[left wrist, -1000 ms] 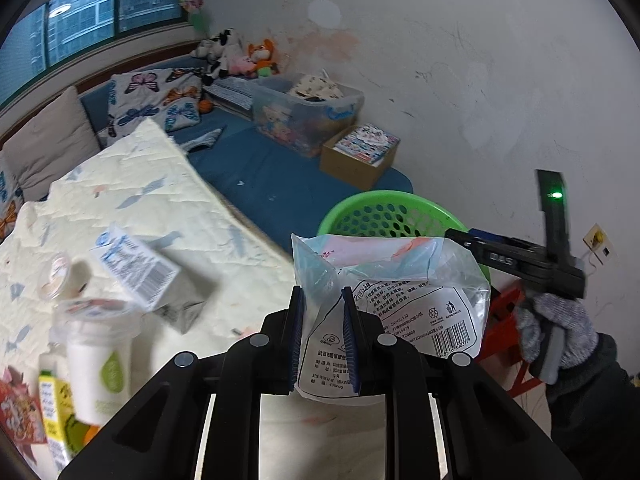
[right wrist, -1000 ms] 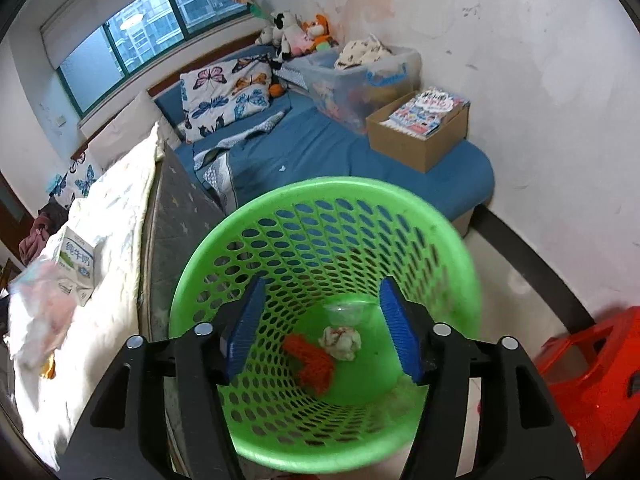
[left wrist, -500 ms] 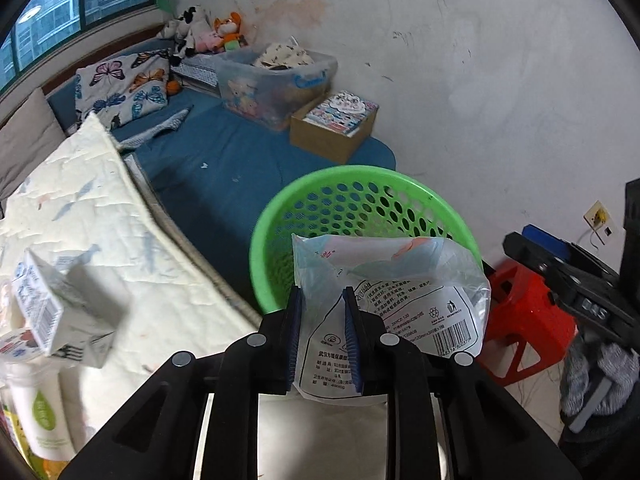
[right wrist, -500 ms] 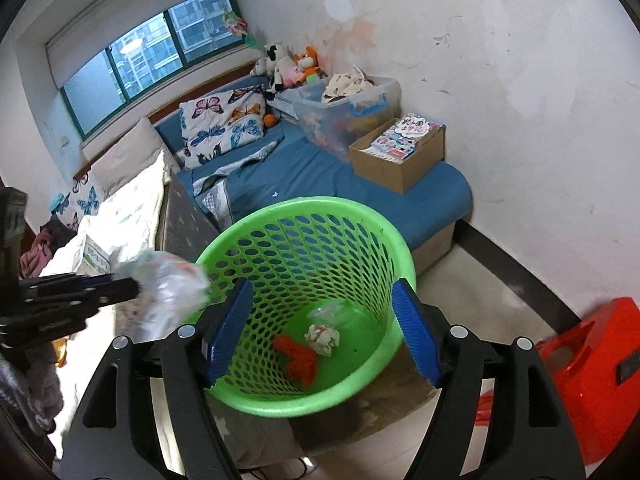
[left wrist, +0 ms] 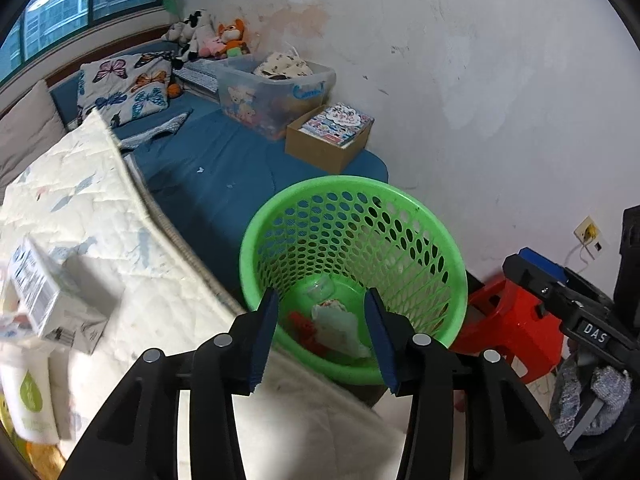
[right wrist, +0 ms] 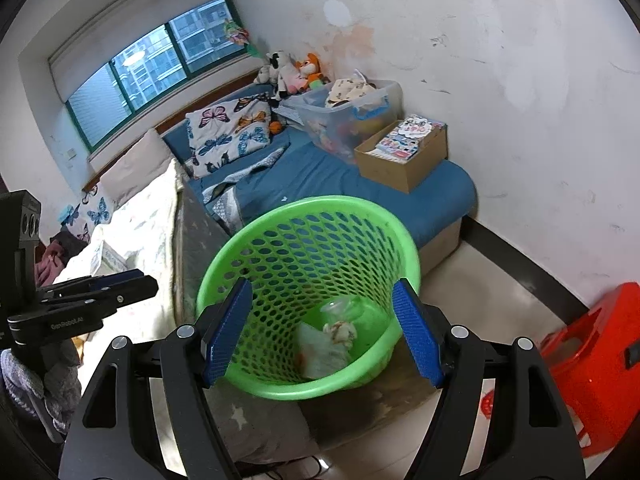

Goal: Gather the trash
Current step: 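Move back to the table and grasp the red paper cup with the left gripper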

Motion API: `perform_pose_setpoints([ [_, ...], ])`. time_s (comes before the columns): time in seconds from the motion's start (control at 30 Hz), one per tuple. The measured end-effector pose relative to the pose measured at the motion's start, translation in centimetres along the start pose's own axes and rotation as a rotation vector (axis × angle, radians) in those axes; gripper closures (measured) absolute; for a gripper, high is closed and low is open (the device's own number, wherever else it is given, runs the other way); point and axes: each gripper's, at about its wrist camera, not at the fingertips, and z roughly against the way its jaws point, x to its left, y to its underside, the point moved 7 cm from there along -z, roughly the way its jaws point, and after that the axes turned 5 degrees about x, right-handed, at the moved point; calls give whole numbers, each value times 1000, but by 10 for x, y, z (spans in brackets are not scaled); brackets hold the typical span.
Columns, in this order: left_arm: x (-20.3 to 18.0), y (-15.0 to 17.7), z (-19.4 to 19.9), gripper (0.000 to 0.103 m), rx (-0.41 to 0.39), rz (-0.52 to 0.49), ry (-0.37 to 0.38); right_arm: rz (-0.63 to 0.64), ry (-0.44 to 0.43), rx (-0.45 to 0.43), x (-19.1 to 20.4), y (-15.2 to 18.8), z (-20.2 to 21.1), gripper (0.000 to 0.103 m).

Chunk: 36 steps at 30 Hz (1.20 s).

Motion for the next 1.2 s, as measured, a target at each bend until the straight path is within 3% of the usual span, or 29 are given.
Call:
perform_pose_setpoints([
  [0.27, 33, 33, 45, 59, -57, 49, -49, 54, -52, 10, 38, 8, 3, 28],
  [0.43, 66, 59, 80, 59, -105, 84, -130, 85, -86, 22, 64, 14, 3, 27],
  [0.57, 105, 77, 106, 59, -131, 132, -223, 115, -117, 33, 90, 20, 2, 27],
  [0.87, 204, 111, 147, 60, -143, 278, -356, 181, -180, 58, 140, 30, -4, 27],
  [1.13, 241, 139, 195, 59, -218, 355, -404, 265, -234, 99, 192, 43, -16, 27],
  [1.2, 246, 147, 209, 52, -239, 360, -427, 288, -253, 107, 207, 46, -17, 27],
])
